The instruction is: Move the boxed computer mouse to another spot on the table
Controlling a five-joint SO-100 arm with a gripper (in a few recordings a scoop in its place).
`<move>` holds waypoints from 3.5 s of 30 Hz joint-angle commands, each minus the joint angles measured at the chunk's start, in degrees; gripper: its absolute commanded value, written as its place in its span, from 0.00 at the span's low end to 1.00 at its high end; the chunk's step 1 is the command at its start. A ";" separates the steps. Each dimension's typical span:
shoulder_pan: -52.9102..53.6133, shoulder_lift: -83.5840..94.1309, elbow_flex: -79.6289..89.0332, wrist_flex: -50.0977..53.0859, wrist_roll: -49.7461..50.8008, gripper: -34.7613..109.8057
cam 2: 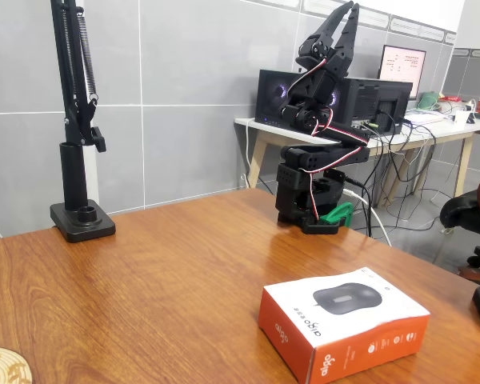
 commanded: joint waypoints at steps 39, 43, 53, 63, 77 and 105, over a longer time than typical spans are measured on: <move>-0.26 -0.62 -0.18 -0.26 0.44 0.24; -0.26 -0.62 -0.18 -0.26 0.44 0.24; -0.26 -0.62 -0.18 -0.26 0.44 0.24; -0.26 -0.62 -0.18 -0.26 0.44 0.24; -0.26 -0.62 -0.18 -0.26 0.44 0.24; -52.29 -31.82 -56.87 117.51 12.83 0.36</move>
